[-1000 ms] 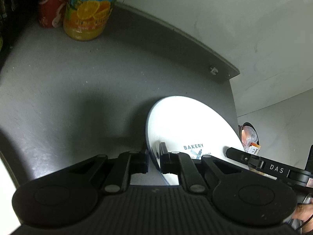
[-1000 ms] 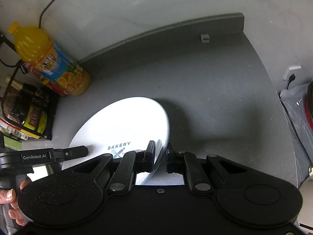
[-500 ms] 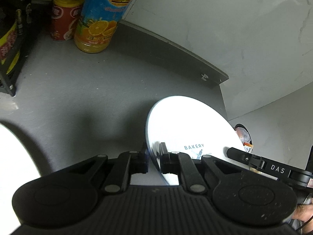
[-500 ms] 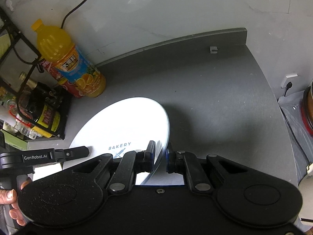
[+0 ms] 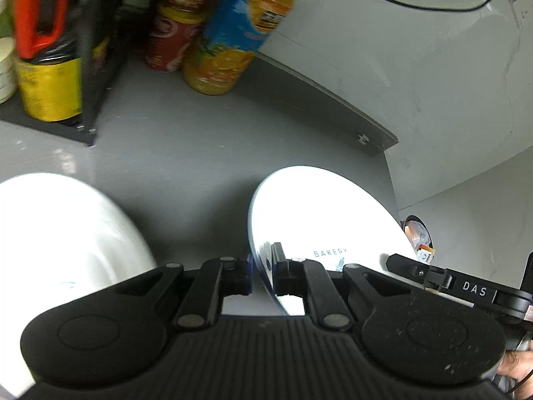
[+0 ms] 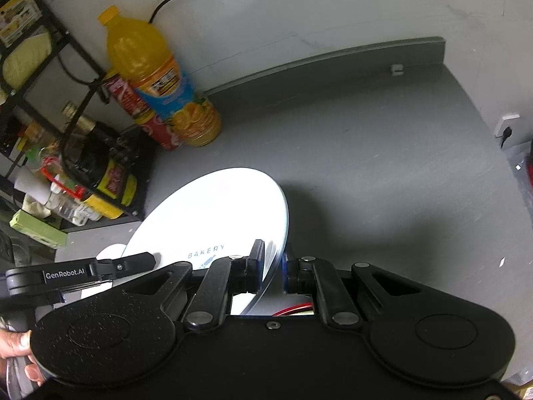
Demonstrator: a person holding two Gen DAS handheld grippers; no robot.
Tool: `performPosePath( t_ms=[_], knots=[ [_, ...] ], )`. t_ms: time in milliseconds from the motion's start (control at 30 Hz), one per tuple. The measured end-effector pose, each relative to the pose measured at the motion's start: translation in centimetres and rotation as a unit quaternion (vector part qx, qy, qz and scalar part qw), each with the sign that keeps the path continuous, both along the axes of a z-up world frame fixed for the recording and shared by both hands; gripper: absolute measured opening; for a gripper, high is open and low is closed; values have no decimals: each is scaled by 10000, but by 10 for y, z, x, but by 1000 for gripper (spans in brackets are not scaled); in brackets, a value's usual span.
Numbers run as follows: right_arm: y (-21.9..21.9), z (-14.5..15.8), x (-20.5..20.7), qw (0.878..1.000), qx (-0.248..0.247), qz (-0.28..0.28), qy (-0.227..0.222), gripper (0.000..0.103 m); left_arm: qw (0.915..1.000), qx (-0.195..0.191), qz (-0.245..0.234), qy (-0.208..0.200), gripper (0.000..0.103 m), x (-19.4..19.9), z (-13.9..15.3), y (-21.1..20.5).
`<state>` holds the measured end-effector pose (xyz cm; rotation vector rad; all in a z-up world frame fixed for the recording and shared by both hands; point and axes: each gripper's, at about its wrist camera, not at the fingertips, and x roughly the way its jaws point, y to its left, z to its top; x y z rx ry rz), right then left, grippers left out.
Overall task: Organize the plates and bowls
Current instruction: 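Lift the 'BAKERY' plate and carry it over the plate stack, then lower the 'BAKERY' plate onto the 'Sweet' plate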
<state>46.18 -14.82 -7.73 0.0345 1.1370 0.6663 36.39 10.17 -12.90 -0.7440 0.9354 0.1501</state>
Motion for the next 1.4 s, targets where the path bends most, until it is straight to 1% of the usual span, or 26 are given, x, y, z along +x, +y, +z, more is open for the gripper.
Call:
performPosePath(
  t_ms=[267,667,967,1233,1400],
  knots=[
    [28,1,-32,9997,-51,255,-37,10,9997,3,257,-1,8,-42,-1,23],
    [61,-12,-68,9980,-3,609,152,11,9979,-42,646,94,8,-101,-8,56],
    [85,-27,-83,9962,12,817,312,11,9958,-69,876,244,8,-129,-22,77],
    [108,-35,-92,9940,-55,1042,341,11,9937,-120,1042,405,9,-147,-37,93],
    [117,-37,-97,9928,-168,1134,348,11,9919,-248,1151,474,9,-155,-49,102]
  ],
)
